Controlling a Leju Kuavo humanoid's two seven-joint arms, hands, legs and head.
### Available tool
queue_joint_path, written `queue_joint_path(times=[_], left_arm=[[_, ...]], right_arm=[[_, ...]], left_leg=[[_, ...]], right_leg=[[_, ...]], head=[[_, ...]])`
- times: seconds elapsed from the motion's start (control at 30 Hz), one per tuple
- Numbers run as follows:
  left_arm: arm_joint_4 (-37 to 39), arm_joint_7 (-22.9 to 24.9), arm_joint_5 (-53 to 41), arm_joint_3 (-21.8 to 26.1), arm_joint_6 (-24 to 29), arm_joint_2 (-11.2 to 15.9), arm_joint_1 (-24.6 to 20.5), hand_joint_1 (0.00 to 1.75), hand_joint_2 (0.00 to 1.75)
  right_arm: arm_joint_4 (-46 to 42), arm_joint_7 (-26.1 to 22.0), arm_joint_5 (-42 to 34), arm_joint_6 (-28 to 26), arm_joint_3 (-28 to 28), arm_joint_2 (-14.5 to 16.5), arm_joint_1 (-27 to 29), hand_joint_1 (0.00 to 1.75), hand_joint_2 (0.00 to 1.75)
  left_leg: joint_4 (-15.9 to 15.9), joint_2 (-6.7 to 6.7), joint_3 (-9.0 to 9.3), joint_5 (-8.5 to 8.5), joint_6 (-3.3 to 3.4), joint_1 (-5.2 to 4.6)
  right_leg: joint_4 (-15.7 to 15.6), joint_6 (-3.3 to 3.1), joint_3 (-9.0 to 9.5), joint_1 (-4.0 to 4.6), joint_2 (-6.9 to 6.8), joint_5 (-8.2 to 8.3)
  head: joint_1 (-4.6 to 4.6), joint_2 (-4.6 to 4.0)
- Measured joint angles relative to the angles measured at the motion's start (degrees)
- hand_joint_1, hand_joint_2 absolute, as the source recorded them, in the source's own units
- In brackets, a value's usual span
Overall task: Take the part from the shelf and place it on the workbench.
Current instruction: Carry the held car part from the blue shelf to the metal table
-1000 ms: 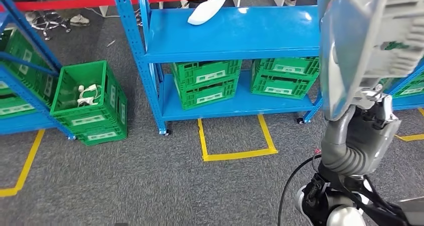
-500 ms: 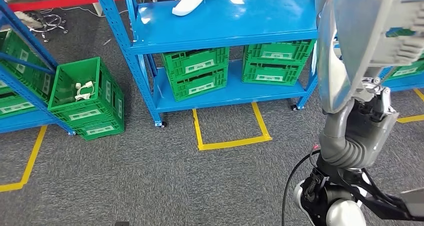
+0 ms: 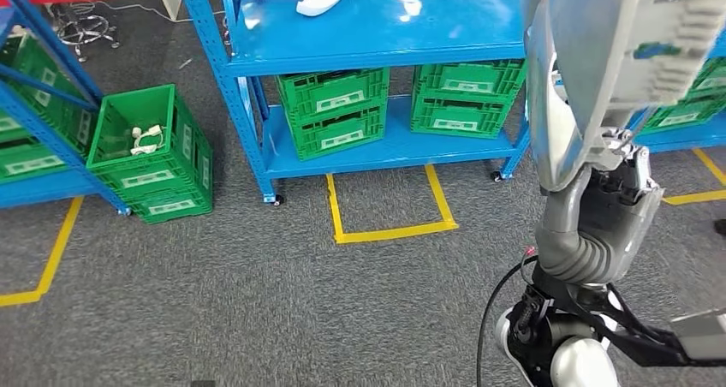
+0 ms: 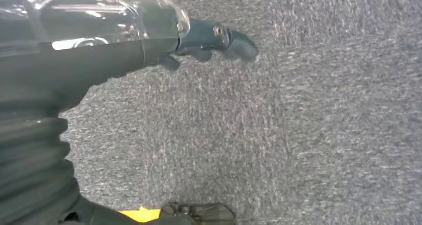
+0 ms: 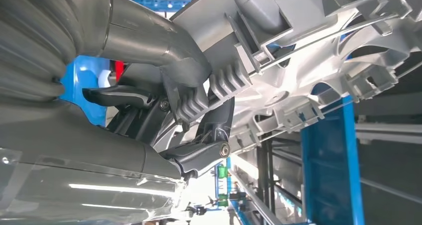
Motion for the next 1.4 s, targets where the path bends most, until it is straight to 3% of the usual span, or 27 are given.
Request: queue_joint_path(times=[0.07,0.1,0.13,0.17,0.23,0.27,0.3,0.37,0.43,0.47,0.53,0.6,0.63,0.67,0.7,0.77,0.83,0.9,0.97,1.03,1.1,1.17,1.23,1.27,1.3,1.33,1.4], left_arm=[[0.0,0.1,0.0,0.0,0.0,-0.1,0.0,0.00,1.75],[0.0,0.1,0.0,0.0,0.0,-0.1,0.0,0.00,1.75],[0.0,0.2,0.0,0.0,0.0,-0.1,0.0,0.00,1.75],[0.0,0.2,-0.1,0.0,0.0,-0.1,0.0,0.00,1.75],[0.0,0.3,-0.1,0.0,0.0,-0.1,0.0,0.00,1.75],[0.0,0.4,-0.1,0.0,-0.1,0.0,-0.1,0.00,1.75],[0.0,0.5,-0.1,0.0,-0.1,0.0,-0.1,0.00,1.75],[0.0,0.6,-0.1,0.0,-0.3,0.1,-0.1,0.00,1.75],[0.0,0.7,0.0,-0.1,-0.4,0.0,0.1,0.00,1.75],[0.0,0.7,0.0,-0.1,-0.4,0.0,0.2,0.00,1.75],[0.0,0.7,0.0,-0.1,-0.4,-0.1,0.2,0.00,1.75],[0.0,0.7,0.0,-0.1,-0.4,-0.2,0.2,0.00,1.75],[0.0,0.7,0.0,-0.1,-0.4,-0.2,0.2,0.00,1.75],[0.0,0.7,0.0,-0.1,-0.4,-0.2,0.2,0.00,1.75],[0.0,0.7,0.0,-0.1,-0.4,-0.2,0.2,0.00,1.75],[0.0,0.7,0.0,-0.1,-0.4,-0.2,0.2,0.00,1.75],[0.0,0.7,0.0,-0.1,-0.4,-0.1,0.1,0.00,1.75],[0.0,0.7,0.0,-0.1,-0.5,0.0,0.1,0.00,1.75],[0.0,0.8,0.1,-0.1,-0.7,0.0,0.1,0.00,1.75],[0.0,0.8,0.2,-0.1,-1.1,-0.1,0.0,0.00,1.75],[0.0,0.9,0.2,-0.1,-1.5,-0.2,0.1,0.00,1.75],[0.0,1.0,0.2,-0.1,-1.6,-0.4,0.2,0.00,1.75],[0.0,1.1,0.3,-0.1,-1.7,-0.4,0.2,0.00,1.75],[0.0,1.2,0.5,-0.1,-1.9,-0.4,0.3,0.00,1.75],[0.0,1.5,0.7,-0.1,-2.3,-0.5,0.3,0.00,1.75],[0.0,1.9,1.1,-0.1,-2.8,-0.5,0.3,0.00,1.75],[0.0,2.5,1.7,-0.1,-4.1,-0.5,0.5,0.00,1.75]], right_arm=[[0.2,-0.3,-0.4,0.0,0.2,0.0,0.0,1.75,1.75],[0.3,-0.4,-0.7,0.0,0.3,0.0,0.0,1.75,1.75],[0.5,-0.6,-0.9,0.0,0.5,0.0,0.0,1.75,1.75],[0.7,-0.7,-1.2,0.0,0.6,0.0,0.0,1.75,1.75],[1.0,-0.9,-1.6,0.0,0.7,0.0,0.0,1.75,1.75],[1.1,-0.9,-1.7,0.0,0.8,0.0,0.0,1.75,1.75],[1.2,-1.0,-1.8,0.0,0.8,0.0,0.0,1.75,1.75],[1.4,-1.0,-2.0,0.0,0.8,0.0,0.1,1.75,1.75],[1.5,-1.0,-2.1,0.0,0.8,0.0,0.2,1.75,1.75],[1.6,-1.0,-2.1,0.0,0.8,0.0,0.3,1.75,1.75],[1.7,-1.1,-2.1,0.0,0.8,0.0,0.3,1.75,1.75],[1.8,-1.2,-2.1,0.0,0.9,0.0,0.3,1.75,1.75],[1.8,-1.2,-2.1,0.0,0.9,0.0,0.3,1.75,1.75],[1.9,-1.2,-2.1,0.0,0.9,0.0,0.4,1.75,1.75],[1.9,-1.2,-2.1,0.0,0.9,0.0,0.4,1.75,1.75],[1.9,-1.2,-2.1,0.0,0.9,0.0,0.5,1.75,1.75],[1.9,-1.2,-2.1,0.0,0.9,0.0,0.5,1.75,1.75],[1.9,-1.2,-2.1,0.0,0.9,0.0,0.5,1.75,1.75],[1.9,-1.1,-2.2,0.0,0.9,0.0,0.6,1.75,1.75],[2.0,-1.0,-2.3,0.0,0.8,0.0,0.6,1.75,1.75],[2.3,-0.9,-2.4,0.0,0.8,0.0,0.8,1.75,1.75],[2.6,-0.7,-2.4,0.0,0.9,0.0,1.0,1.75,1.75],[3.0,-0.6,-2.6,0.0,0.9,0.1,1.3,1.75,1.75],[3.2,-0.3,-2.5,0.0,0.9,0.1,1.5,1.75,1.75],[3.4,0.1,-2.3,0.0,0.8,0.1,1.6,1.75,1.75],[3.6,0.6,-1.8,0.0,0.8,0.1,1.6,1.75,1.75],[4.2,1.7,-0.4,0.0,0.8,0.1,1.8,1.75,1.75]], left_leg=[[0.1,0.22,-1.57,1.29,0.01,0.07],[0.1,0.35,-2.30,1.83,-0.17,0.11],[0.3,0.50,-3.16,2.39,-0.40,0.21],[0.6,0.64,-3.99,2.85,-0.69,0.36],[1.5,0.82,-5.72,3.59,-1.43,0.79],[2.1,0.89,-6.50,3.84,-1.83,0.94],[2.6,0.93,-7.22,4.15,-2.27,1.04],[3.2,1.00,-8.20,4.97,-3.13,1.21],[3.4,1.03,-8.91,5.50,-3.96,1.58],[4.3,0.93,-9.54,4.26,-4.20,1.79],[9.1,0.49,-11.34,-1.08,-4.31,2.00],[16.8,0.01,-13.03,-6.51,-4.04,1.89],[19.7,-0.15,-13.10,-7.38,-3.75,1.68],[20.9,-0.23,-12.38,-6.93,-3.35,1.39],[19.9,-0.27,-10.64,-5.50,-2.86,0.99],[12.9,-0.45,-4.70,-2.80,-1.59,-0.02],[4.8,-0.59,0.92,-2.78,-0.60,-0.76],[1.2,-0.57,2.76,-3.24,-0.33,-1.04],[0.4,-0.40,2.18,-2.12,-0.20,-0.96],[-0.1,-0.16,0.83,-0.38,0.14,-0.59],[-0.2,-0.03,-0.92,1.17,0.31,-0.41],[0.0,0.06,-2.65,2.44,0.21,-0.40],[0.5,0.18,-4.78,3.61,0.01,-0.40],[0.8,0.25,-5.92,4.14,-0.14,-0.38],[1.2,0.32,-7.02,4.65,-0.36,-0.37],[1.5,0.38,-7.83,5.02,-0.61,-0.38],[2.1,0.60,-8.93,5.84,-1.19,-0.49]], right_leg=[[7.4,1.10,-1.58,-0.89,0.19,-5.36],[10.6,1.54,-1.95,-1.35,0.18,-6.68],[12.5,2.02,-1.66,-1.86,0.17,-6.65],[12.4,2.49,-0.63,-2.33,0.16,-5.44],[6.0,3.71,4.18,-3.39,0.18,-1.92],[1.6,4.24,6.98,-3.62,0.36,-1.33],[-2.3,4.31,9.25,-3.75,0.57,-1.39],[-5.5,3.38,10.69,-3.24,0.97,-2.24],[-5.3,1.77,9.67,-2.78,0.75,-1.65],[-5.2,0.95,8.98,-2.58,0.57,-1.12],[-5.2,-0.44,7.46,-2.17,0.20,0.10],[-5.1,-1.11,5.84,-1.49,0.00,1.30],[-5.0,-1.28,4.99,-1.13,-0.08,1.87],[-4.8,-1.39,4.14,-0.83,-0.13,2.38],[-4.5,-1.45,3.31,-0.61,-0.15,2.81],[-3.9,-1.46,2.02,-0.41,-0.17,3.50],[-3.5,-1.22,1.46,-0.36,-0.22,4.14],[-3.6,-0.75,1.16,-0.48,-0.30,5.10],[-3.7,-0.23,0.58,-0.56,-0.19,5.57],[-1.4,0.39,-0.64,-0.62,0.05,2.35],[5.1,1.10,-1.98,-0.98,0.15,-3.69],[11.7,1.63,-2.46,-1.30,0.14,-6.70],[12.9,1.98,-0.88,-1.64,0.13,-4.53],[11.0,2.11,0.96,-1.82,0.12,-2.60],[7.3,2.23,3.73,-1.98,0.11,-1.01],[3.2,2.28,6.53,-2.05,0.12,-0.90],[-4.8,1.79,11.50,-1.90,0.24,-2.30]], head=[[0.39,0.00],[0.50,0.00],[0.52,0.00],[0.57,0.00],[0.62,0.00],[0.82,0.00],[0.97,0.00],[1.06,0.00],[0.68,0.00],[0.49,0.00],[-0.18,0.00],[-0.70,0.00],[-0.76,0.00],[-0.77,0.00],[-0.77,0.00],[-0.76,0.00],[-0.72,0.00],[-0.68,0.00],[-0.71,0.00],[-0.48,0.00],[-0.09,0.00],[0.14,0.00],[0.36,0.00],[0.47,0.00],[0.54,0.00],[0.59,0.00],[0.64,0.00]])
